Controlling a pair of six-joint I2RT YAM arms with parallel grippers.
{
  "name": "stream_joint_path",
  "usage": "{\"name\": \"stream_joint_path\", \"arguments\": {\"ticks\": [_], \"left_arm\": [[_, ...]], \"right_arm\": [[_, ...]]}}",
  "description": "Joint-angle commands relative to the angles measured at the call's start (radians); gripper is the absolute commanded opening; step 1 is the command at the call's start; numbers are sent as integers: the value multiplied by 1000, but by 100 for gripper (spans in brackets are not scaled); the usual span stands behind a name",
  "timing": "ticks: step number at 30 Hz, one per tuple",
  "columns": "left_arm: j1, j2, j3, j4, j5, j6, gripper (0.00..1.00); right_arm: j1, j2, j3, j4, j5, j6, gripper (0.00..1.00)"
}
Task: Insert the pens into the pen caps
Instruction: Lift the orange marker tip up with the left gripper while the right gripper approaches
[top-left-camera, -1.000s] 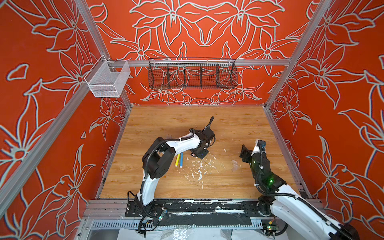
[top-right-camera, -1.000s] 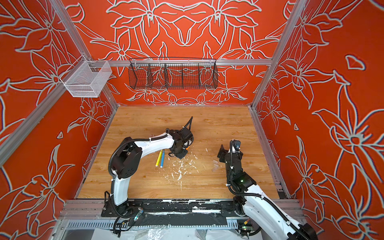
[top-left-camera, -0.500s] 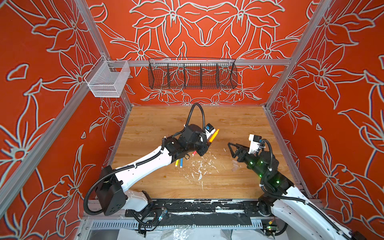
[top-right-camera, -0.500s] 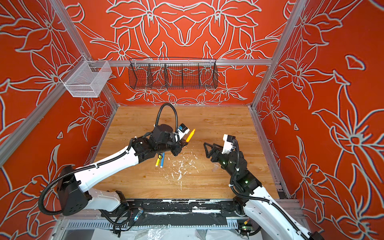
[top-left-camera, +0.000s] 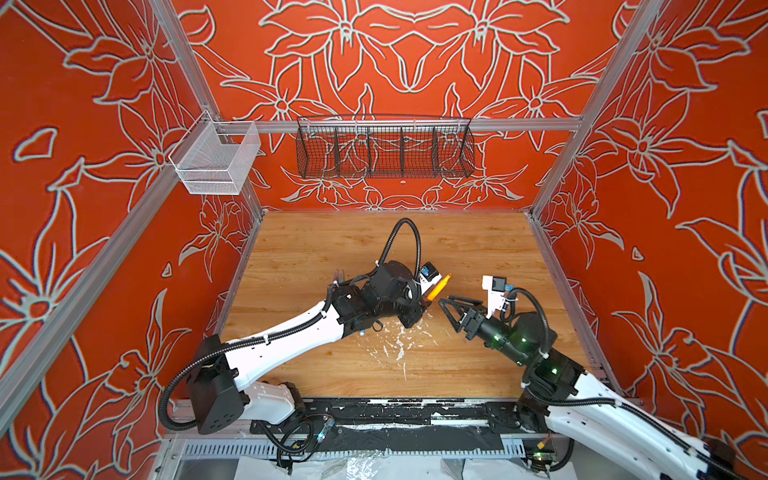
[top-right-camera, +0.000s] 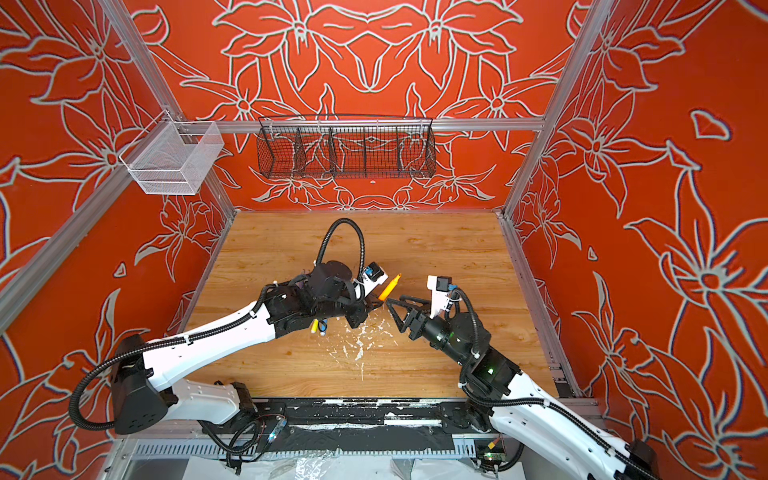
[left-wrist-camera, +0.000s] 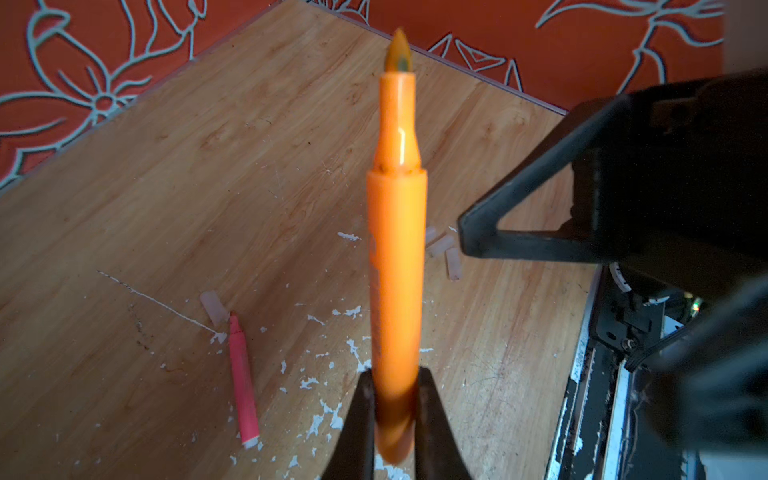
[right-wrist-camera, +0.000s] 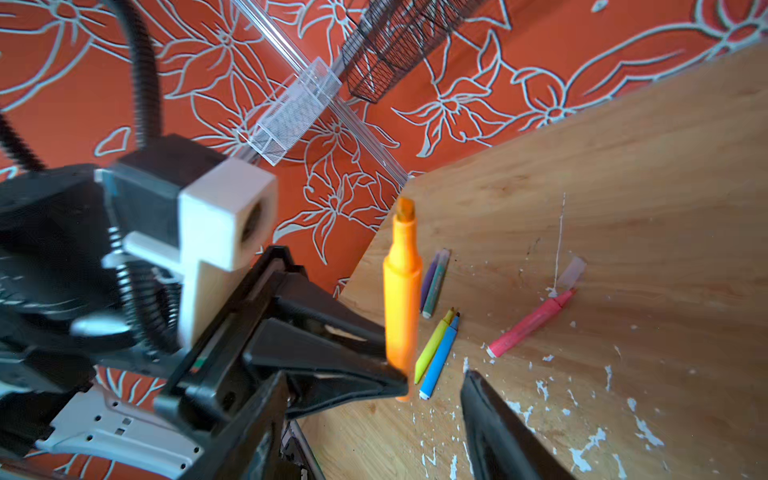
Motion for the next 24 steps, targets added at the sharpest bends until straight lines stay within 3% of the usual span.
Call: {"name": "stream_joint_path", "arguments": {"ticks": [1, 5, 12, 21, 24], "left_arm": [[-30, -22, 5, -44, -7, 19, 0], [-61, -71, -17, -58, -84, 30, 0], [-63, -91, -27, -71, -69, 56, 0], [-92, -86, -32, -74, -75, 89, 0], [-93, -84, -35, -69, -74, 92, 0]], "right_arm": [[38, 39, 49, 32, 70, -15, 65], [54, 46, 35, 25, 163, -16, 65], [68, 57, 100, -4, 136, -36, 51], [81, 103, 107, 30, 156, -35, 48], [84, 117, 107, 36, 165, -31, 36]]}}
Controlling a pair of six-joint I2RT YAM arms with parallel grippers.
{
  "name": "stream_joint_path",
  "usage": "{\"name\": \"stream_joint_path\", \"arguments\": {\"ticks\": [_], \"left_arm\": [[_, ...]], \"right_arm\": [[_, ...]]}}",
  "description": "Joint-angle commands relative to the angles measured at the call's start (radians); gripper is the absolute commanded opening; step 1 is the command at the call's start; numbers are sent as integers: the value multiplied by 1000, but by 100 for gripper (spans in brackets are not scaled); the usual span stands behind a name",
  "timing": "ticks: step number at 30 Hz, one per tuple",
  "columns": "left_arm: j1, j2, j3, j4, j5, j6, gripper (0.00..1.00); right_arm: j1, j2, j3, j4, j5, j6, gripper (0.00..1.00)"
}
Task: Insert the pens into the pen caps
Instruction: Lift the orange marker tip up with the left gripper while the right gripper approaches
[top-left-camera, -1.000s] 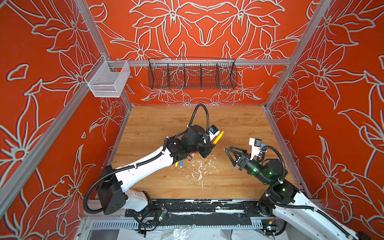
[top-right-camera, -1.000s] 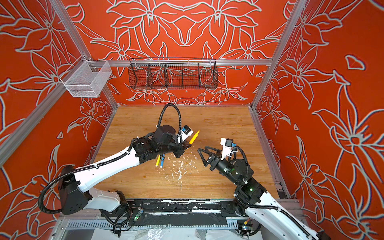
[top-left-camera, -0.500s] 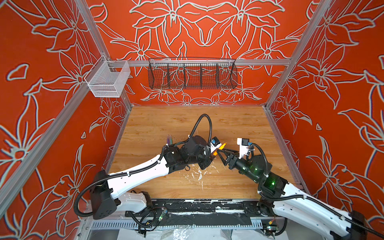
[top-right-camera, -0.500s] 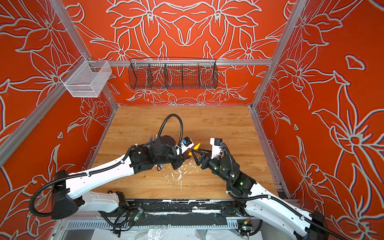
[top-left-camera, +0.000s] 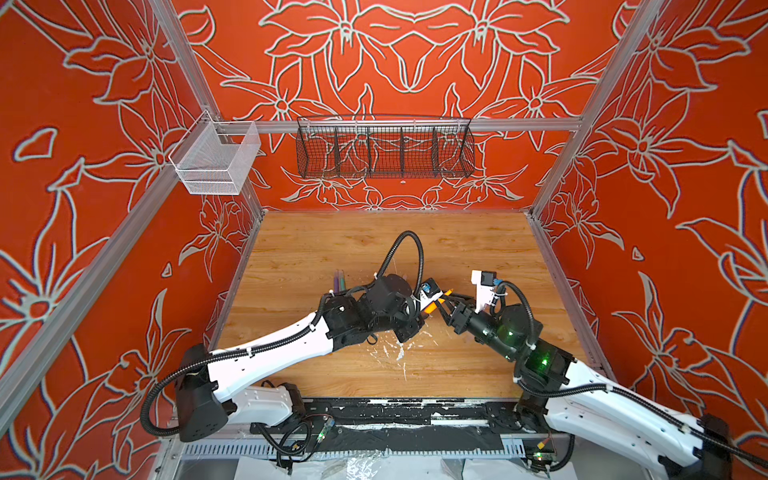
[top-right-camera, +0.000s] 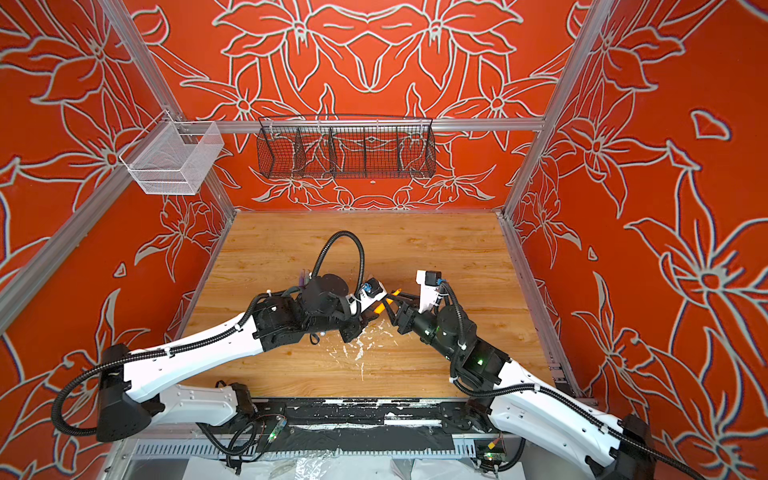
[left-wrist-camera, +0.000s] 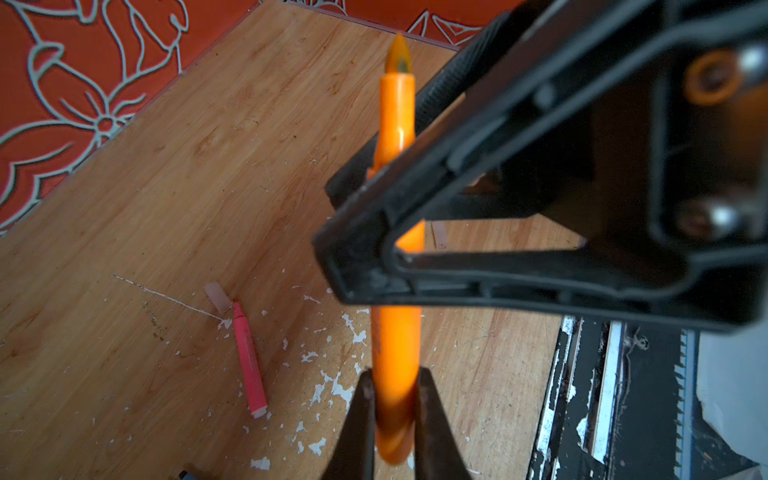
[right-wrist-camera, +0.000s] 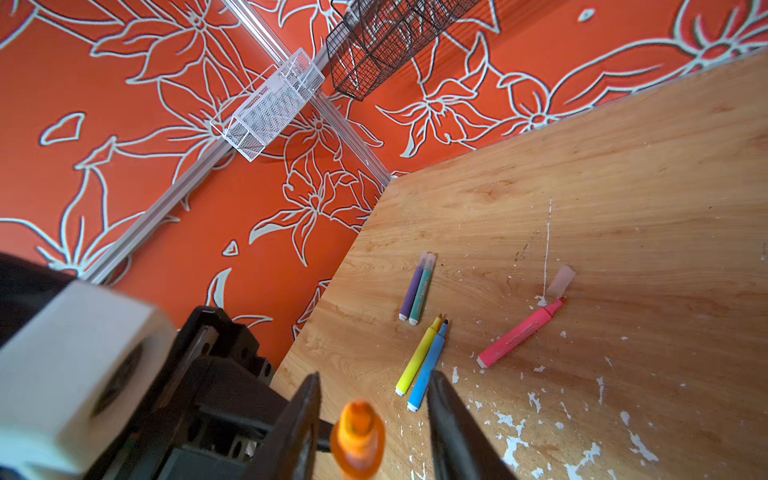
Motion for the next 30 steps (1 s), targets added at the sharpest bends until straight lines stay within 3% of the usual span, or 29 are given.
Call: {"name": "stream_joint_path", "arguments": {"ticks": [1, 4, 6, 9, 14, 24, 30], "left_arm": [[-6, 1, -2, -4, -4, 29, 0], [-6, 8, 1, -3, -17, 32, 0], [-8, 10, 4, -5, -26, 31, 8], [-8, 6, -2, 6, -29, 32, 23], [-8, 11, -2, 10, -36, 33, 33], [-8, 5, -11, 25, -35, 34, 34], [-8, 5, -11, 28, -38, 35, 21]], "right_arm": [[8, 3, 27, 33, 40, 5, 30], [10, -2, 22, 31, 40, 13, 15], [15, -9, 11, 44, 35, 28, 8], [26, -22, -15, 82, 26, 50, 4], [59, -39, -47, 144, 32, 70, 1], [112, 31, -52, 249, 39, 83, 0], [141, 44, -52, 263, 77, 77, 0]]}}
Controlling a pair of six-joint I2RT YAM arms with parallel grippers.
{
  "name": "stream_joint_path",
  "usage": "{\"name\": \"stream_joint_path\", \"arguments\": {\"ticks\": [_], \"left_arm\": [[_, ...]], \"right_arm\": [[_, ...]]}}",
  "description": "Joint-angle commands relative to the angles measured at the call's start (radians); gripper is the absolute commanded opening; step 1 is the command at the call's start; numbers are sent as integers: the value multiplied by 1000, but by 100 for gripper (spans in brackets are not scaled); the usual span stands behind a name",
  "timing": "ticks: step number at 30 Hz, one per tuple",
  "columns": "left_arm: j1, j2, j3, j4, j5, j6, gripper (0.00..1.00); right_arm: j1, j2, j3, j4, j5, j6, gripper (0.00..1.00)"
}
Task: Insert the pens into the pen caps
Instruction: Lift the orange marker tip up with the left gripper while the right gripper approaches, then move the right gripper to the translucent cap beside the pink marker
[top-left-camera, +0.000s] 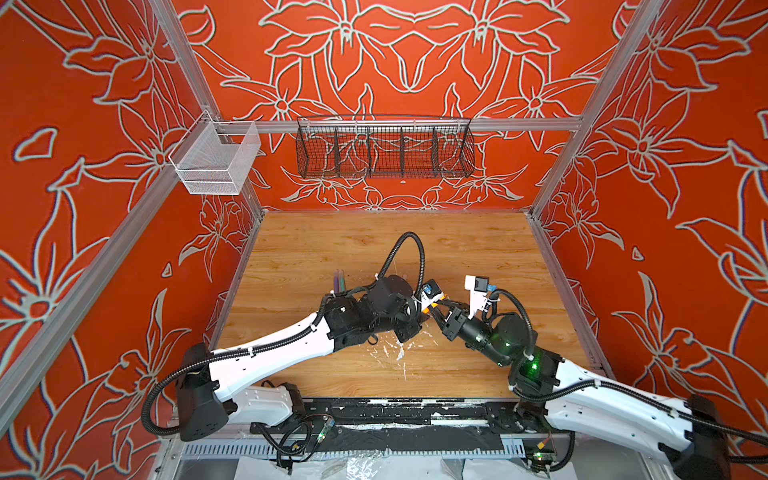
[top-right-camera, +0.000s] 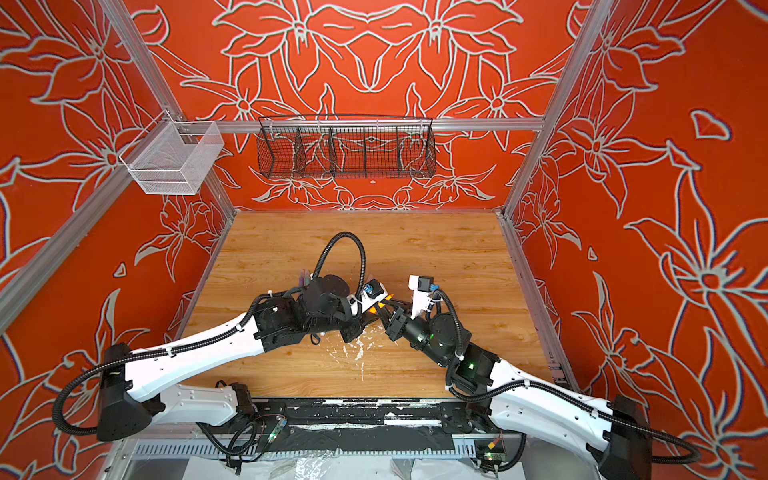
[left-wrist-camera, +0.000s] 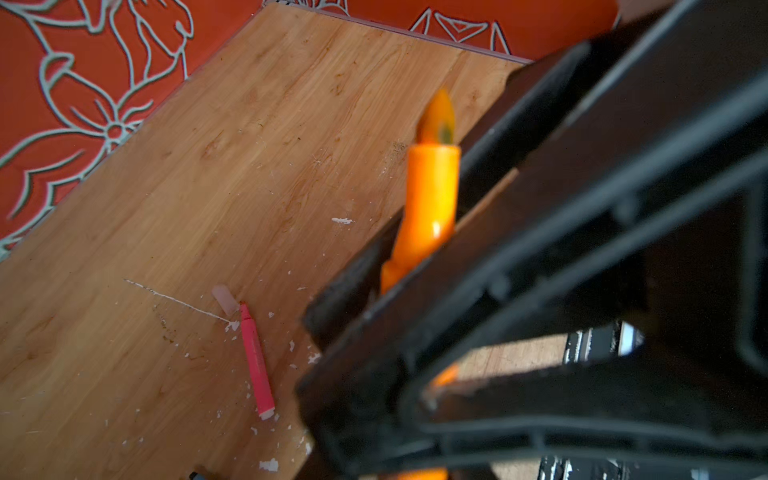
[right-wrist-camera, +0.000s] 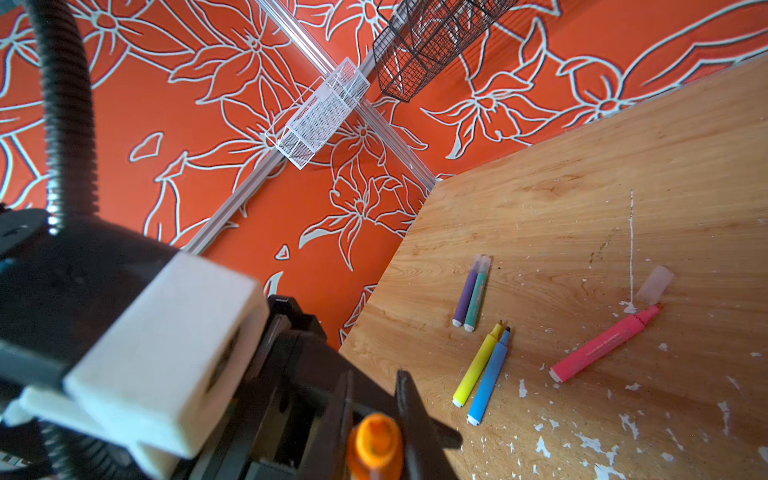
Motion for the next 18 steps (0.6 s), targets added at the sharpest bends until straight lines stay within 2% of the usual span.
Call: {"name": "stream_joint_path", "arguments": {"ticks": [1, 2, 3, 4, 7, 9, 10, 14, 18], "left_arm": [[-4, -3, -10, 20, -7, 12, 18], [-5, -4, -12, 22, -11, 10, 13], [-4, -8, -15, 29, -22, 7, 4], [-4, -14, -20, 39, -46, -2, 0], [-2, -45, -38, 83, -181, -56, 0], [18, -86, -64, 115, -236, -97, 0], [43, -118, -80, 128, -245, -127, 0], [199, -268, -167, 170, -217, -270, 0], [302, -434, -266, 208, -273, -341, 0]], "right_arm": [[17, -1, -8, 51, 38, 15, 0], [18, 0, -10, 57, 39, 14, 0], [20, 2, -10, 57, 39, 13, 0], [22, 6, -8, 54, 40, 9, 2], [24, 9, 8, 19, 40, -9, 38], [24, 3, 24, -35, 63, -23, 52], [23, -1, 36, -88, 83, -29, 56], [23, -5, 84, -270, 198, -36, 58], [23, 5, 83, -320, 290, -46, 61]]}}
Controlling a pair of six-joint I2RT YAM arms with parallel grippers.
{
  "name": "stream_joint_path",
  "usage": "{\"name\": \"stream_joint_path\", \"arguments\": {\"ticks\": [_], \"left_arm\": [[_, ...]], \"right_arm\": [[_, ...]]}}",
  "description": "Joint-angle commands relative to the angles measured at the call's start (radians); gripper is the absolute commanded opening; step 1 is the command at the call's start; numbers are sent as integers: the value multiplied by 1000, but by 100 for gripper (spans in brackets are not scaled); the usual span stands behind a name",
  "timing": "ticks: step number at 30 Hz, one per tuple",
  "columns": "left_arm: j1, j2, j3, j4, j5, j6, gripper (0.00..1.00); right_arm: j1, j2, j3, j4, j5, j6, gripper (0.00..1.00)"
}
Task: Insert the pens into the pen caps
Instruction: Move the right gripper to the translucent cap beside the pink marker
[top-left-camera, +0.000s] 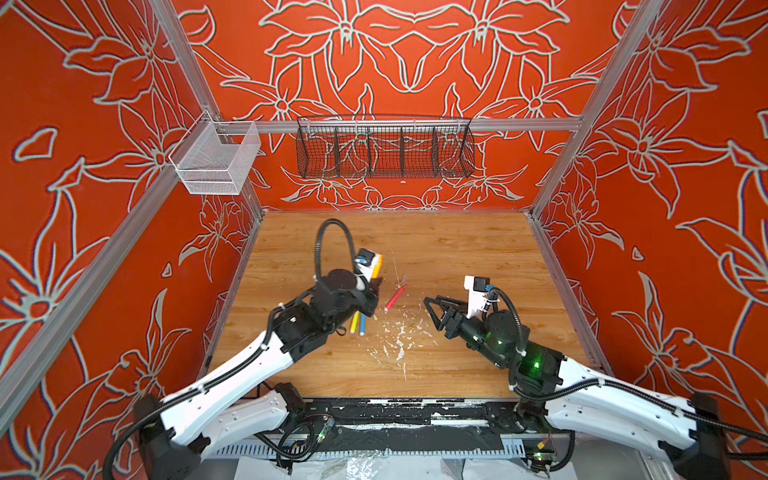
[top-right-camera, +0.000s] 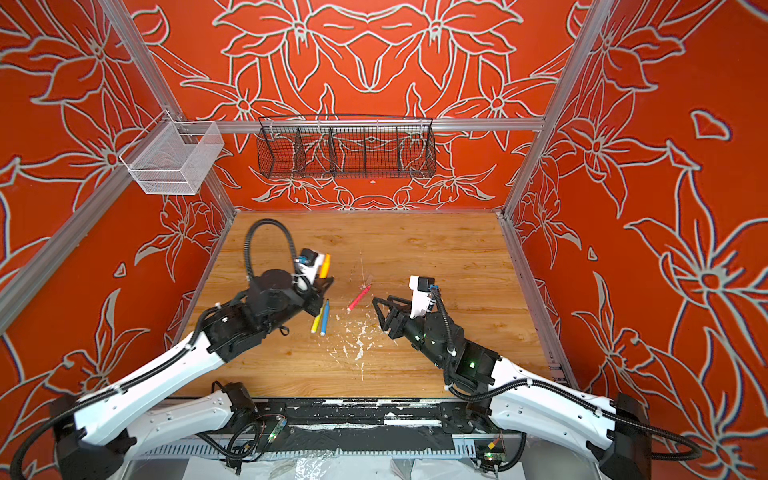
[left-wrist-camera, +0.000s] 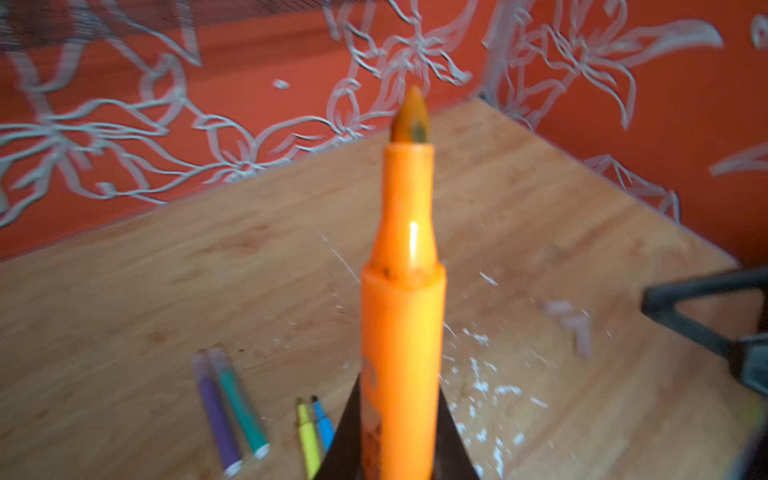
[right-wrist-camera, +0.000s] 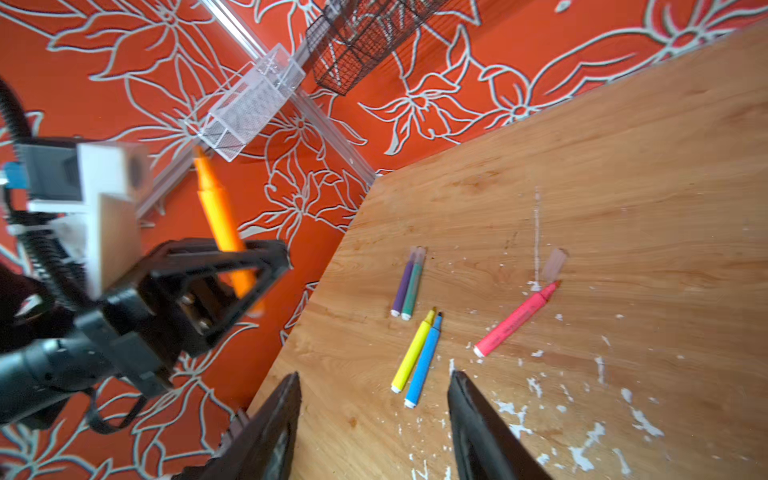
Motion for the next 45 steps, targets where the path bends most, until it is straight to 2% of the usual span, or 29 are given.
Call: {"name": "stream_joint_path", "arguments": {"ticks": [1, 5, 7, 11, 15, 25, 33, 40, 45], "left_arm": [[42, -100, -59, 71, -66, -102, 0], [58, -161, -102, 105, -76, -121, 0], [62, -163, -105, 105, -77, -127, 0], [65, -154, -103, 103, -76, -131, 0], [67, -152, -98, 94, -75, -133, 0], [80, -169, -101, 87, -96, -141, 0], [96, -168, -100, 82, -98, -142, 0], [105, -169, -100, 84, -93, -140, 0], [108, -176, -103, 85, -88, -139, 0]], "right_arm": [[5, 12, 35, -106, 124, -20, 62], [5, 125, 152, -280, 193, 11, 66], [3, 223, 234, -376, 209, 51, 73], [-4, 418, 383, -457, 155, 47, 77], [-31, 612, 549, -546, 131, 36, 74], [-213, 1027, 880, -710, -8, 30, 70], [-302, 1322, 1164, -871, 15, 19, 66], [-316, 1489, 1332, -941, -4, -4, 59], [-322, 1535, 1363, -958, 6, -3, 53]]}}
